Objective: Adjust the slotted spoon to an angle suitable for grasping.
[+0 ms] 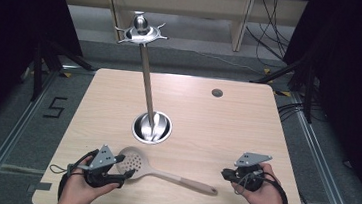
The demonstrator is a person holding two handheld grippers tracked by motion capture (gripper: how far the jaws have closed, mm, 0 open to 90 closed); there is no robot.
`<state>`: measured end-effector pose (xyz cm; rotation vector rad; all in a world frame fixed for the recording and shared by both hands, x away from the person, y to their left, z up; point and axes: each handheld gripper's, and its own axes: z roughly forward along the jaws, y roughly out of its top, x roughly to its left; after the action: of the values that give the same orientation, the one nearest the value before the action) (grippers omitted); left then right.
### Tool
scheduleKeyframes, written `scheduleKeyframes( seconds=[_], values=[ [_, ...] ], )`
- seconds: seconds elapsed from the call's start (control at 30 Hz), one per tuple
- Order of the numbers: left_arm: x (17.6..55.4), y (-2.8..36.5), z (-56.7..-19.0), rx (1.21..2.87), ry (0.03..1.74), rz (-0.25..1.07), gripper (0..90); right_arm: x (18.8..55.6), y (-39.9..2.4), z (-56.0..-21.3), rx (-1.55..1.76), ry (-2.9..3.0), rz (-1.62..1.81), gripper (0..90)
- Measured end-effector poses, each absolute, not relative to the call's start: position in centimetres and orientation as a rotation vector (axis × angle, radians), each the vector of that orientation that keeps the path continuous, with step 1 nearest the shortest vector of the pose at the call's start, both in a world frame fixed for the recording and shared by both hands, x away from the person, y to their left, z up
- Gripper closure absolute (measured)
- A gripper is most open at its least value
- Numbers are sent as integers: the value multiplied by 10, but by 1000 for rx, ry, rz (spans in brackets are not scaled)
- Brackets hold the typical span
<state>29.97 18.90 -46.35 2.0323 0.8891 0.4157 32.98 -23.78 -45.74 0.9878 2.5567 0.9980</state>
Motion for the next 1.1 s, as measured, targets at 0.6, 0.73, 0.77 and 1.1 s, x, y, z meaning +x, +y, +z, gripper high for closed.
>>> scheduleKeyframes(
  seconds=[0.6, 0.73, 0.77, 1.1],
  values=[
    [302, 188, -464, 2060, 857, 440, 381, 318, -195, -463, 975, 2878, 874, 900],
    [303, 188, -464, 2096, 840, 447, 378, 315, -184, -468, 960, 2933, 802, 900],
    [303, 188, -464, 2090, 838, 458, 377, 313, -182, -469, 967, 2948, 782, 900],
    [303, 186, -465, 2102, 845, 446, 371, 315, -182, -475, 1030, 2967, 656, 900]
  ],
)
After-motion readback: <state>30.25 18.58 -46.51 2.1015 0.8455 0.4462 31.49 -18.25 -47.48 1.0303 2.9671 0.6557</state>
